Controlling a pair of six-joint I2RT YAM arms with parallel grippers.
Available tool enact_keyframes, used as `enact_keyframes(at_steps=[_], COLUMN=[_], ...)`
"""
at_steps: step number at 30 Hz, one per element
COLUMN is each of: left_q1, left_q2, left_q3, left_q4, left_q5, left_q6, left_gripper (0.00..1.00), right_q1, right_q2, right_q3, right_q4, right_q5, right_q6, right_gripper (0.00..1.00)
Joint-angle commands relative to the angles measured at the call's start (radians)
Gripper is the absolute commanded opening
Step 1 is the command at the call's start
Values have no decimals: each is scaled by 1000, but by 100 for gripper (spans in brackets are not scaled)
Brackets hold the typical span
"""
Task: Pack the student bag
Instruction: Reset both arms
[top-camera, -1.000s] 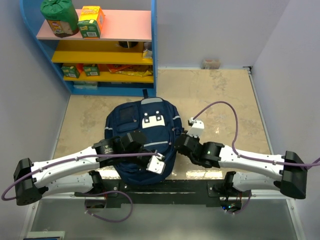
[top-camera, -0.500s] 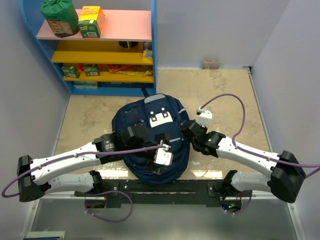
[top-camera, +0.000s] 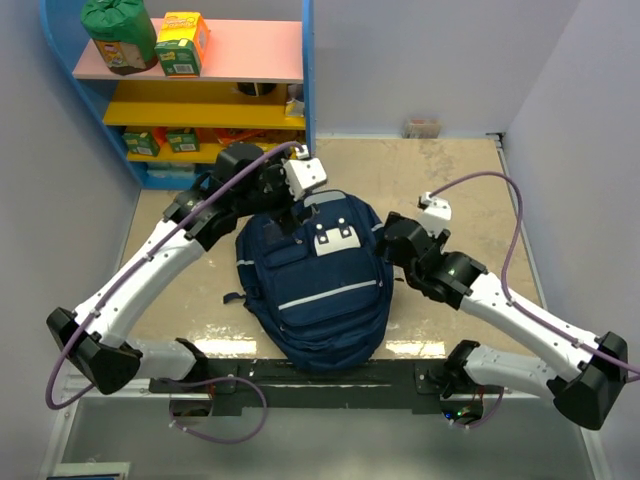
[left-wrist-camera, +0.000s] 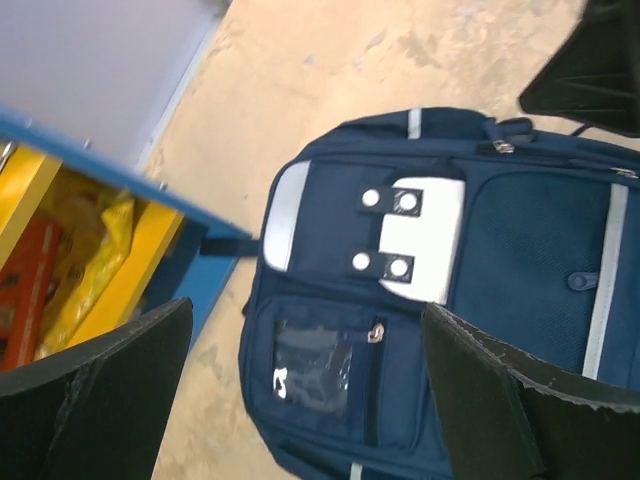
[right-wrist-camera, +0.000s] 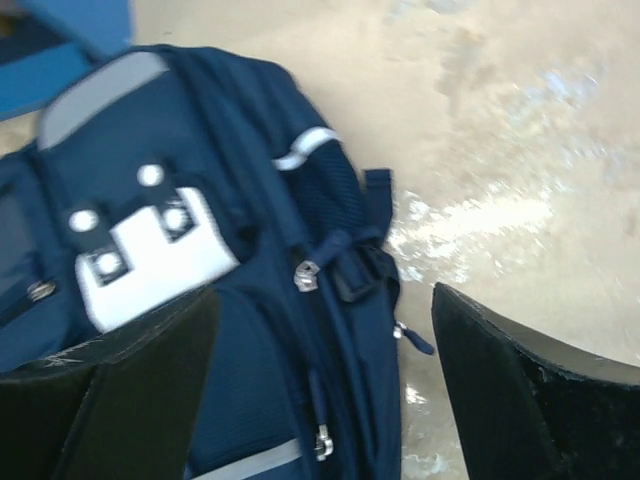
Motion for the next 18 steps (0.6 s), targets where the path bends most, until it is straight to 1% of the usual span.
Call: enact_keyframes(at_steps=[1, 2, 3, 4, 5, 6, 7, 9, 10, 13, 16, 18], left_q1=[93, 132, 156, 185, 261, 309, 397, 476, 539, 616, 637, 644], left_q2=[-74, -76, -74, -68, -56, -50, -47, -47, -48, -66, -117, -161], left_q3=[-1, -13, -19, -25, -40, -51, -65, -128, -149, -227, -339, -385], left_q4=[-39, -47, -53, -73, -84, -91, -89, -69, -58, -27, 28, 69], left_q5=[-44, -60, -67, -68, -25, 3, 24, 49, 58, 81, 77, 78], left_q6=[-80, -91, -100, -115, -119, -125, -135, -149, -154, -172, -183, -191], left_gripper=[100, 100, 100, 100, 100, 100, 100, 100, 100, 100, 100, 100], right_q1=[0, 0, 0, 0, 0, 0, 0, 0, 0, 0, 0, 0], right_q2=[2, 3, 6, 8, 23, 32, 45, 83, 95, 123, 134, 132], right_q3=[154, 170, 182, 205, 216, 225, 242, 253, 262, 250, 247, 247], right_q4=[97, 129, 144, 161, 192, 206, 215, 236, 238, 272, 264, 249], right_q5=[-101, -105, -104, -104, -105, -104, -105, -111, -116, -159, -159, -154], right_q6=[-257, -324, -352, -380, -427, -444, -459, -490, -498, -525, -526, -518], right_gripper=[92, 94, 99, 99, 99, 99, 99, 99, 99, 99, 99, 99])
